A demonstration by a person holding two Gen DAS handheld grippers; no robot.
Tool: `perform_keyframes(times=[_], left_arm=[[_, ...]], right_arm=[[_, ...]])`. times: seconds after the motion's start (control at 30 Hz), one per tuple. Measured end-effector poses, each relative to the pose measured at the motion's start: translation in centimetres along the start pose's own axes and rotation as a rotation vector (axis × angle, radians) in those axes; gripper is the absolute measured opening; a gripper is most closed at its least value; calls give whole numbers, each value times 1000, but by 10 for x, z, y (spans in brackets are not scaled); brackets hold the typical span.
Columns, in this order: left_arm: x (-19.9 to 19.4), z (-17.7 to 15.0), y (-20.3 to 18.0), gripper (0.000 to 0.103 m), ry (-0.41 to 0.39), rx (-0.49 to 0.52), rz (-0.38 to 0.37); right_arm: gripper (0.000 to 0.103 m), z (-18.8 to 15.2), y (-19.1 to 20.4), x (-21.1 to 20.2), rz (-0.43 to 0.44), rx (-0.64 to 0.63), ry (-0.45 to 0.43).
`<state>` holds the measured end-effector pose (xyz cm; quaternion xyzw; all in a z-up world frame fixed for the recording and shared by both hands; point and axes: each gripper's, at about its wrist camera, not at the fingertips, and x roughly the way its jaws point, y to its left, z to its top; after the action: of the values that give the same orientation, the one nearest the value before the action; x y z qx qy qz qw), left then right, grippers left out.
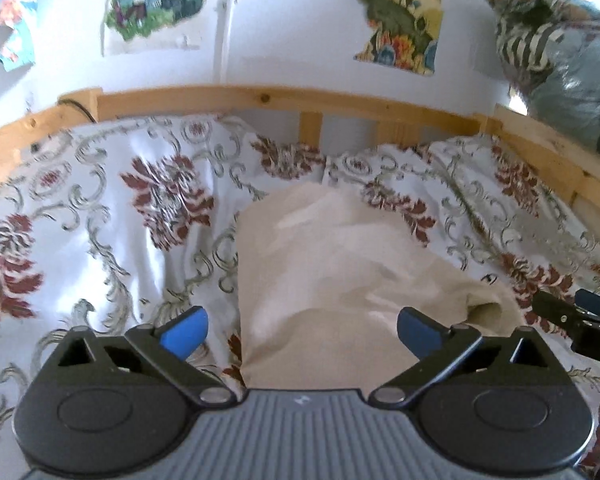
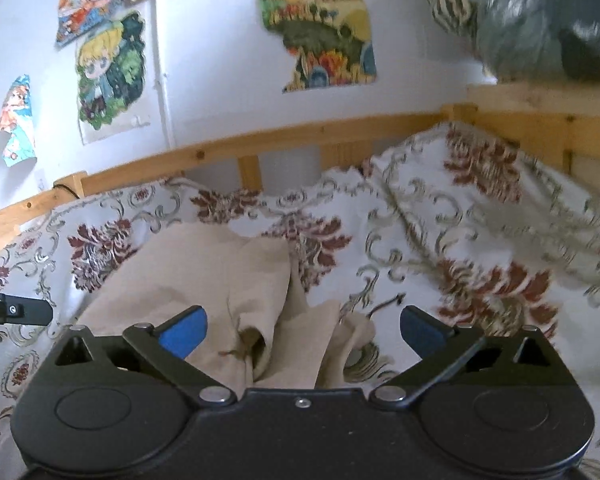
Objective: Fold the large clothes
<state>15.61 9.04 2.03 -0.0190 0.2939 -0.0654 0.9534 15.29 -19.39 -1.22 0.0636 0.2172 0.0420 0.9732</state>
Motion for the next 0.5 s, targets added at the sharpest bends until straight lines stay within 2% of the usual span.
perform_keyframes(times=[0.3, 0.5], left_arm=[[-78, -29, 11, 102, -87, -58, 0], [-115, -52, 15, 102, -107, -27, 2]], right_arm=[[102, 1, 10, -85, -24, 23, -110], [102, -10, 23, -139, -47, 19, -165]])
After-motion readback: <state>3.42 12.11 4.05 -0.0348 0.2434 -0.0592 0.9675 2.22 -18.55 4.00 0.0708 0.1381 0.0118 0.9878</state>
